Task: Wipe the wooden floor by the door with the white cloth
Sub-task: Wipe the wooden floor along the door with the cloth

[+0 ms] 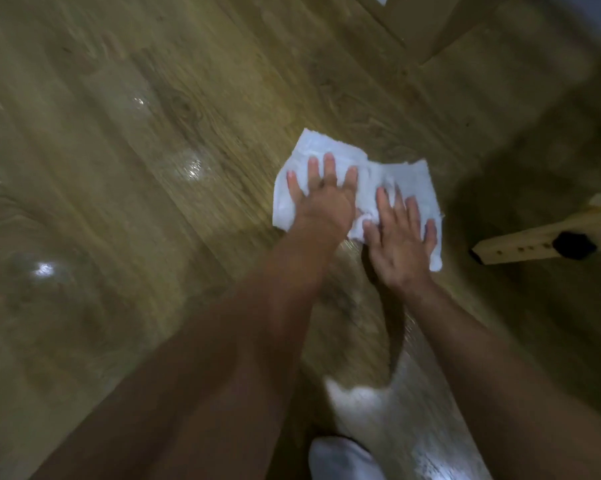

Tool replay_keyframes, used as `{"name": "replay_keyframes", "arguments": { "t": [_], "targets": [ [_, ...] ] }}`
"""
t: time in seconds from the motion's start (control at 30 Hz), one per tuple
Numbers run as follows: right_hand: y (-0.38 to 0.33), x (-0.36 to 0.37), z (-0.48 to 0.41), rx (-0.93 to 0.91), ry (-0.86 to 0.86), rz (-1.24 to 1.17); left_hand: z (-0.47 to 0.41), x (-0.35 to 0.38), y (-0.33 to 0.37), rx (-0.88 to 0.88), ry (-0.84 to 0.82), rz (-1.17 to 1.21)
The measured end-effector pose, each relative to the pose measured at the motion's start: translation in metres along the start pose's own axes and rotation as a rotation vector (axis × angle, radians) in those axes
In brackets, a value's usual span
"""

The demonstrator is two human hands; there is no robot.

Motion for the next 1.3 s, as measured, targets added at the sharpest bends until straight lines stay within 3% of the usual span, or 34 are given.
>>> {"name": "replay_keyframes", "arguments": {
  "t": [0.13,0.33,0.4,0.5,0.73,0.93,1.07,1.3],
  "targets": [
    [0.002,-0.004,-0.002,-0.03,0.012,-0.035,-0.01,-0.004,0.002,-0.024,-0.025,-0.004],
    [0.001,-0.007,0.107,0.085,0.037,-0.07,0.065,0.024,0.022,0.287,0.015,-0.155],
    [-0.006,0.001,0.134,0.16,0.03,-0.106,0.085,0.033,0.019,0.318,0.046,-0.197],
    [-0.01,0.01,0.14,0.233,0.027,-0.144,0.088,0.032,0.01,0.279,0.065,-0.17],
    [-0.024,0.01,0.067,0.175,-0.061,-0.167,0.062,0.005,-0.025,0.081,0.039,-0.015],
    [-0.063,0.021,0.136,-0.098,-0.171,-0.163,0.133,0.023,-0.062,0.146,0.034,-0.129],
    [-0.077,0.025,0.125,-0.192,-0.084,-0.082,0.142,0.021,-0.087,0.046,0.066,-0.068],
    [-0.09,0.034,0.086,-0.122,-0.006,-0.081,0.103,0.007,-0.104,-0.025,0.062,0.05]
  ]
}}
Point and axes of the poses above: each hand's wrist, its own z-axis away from the middle knuckle, its own x-axis out of the palm, y = z × x, the point moved 9 cm from there along -z, towards the middle knuckle, and after that the axes turned 12 degrees about y, right-handed, at the moved point
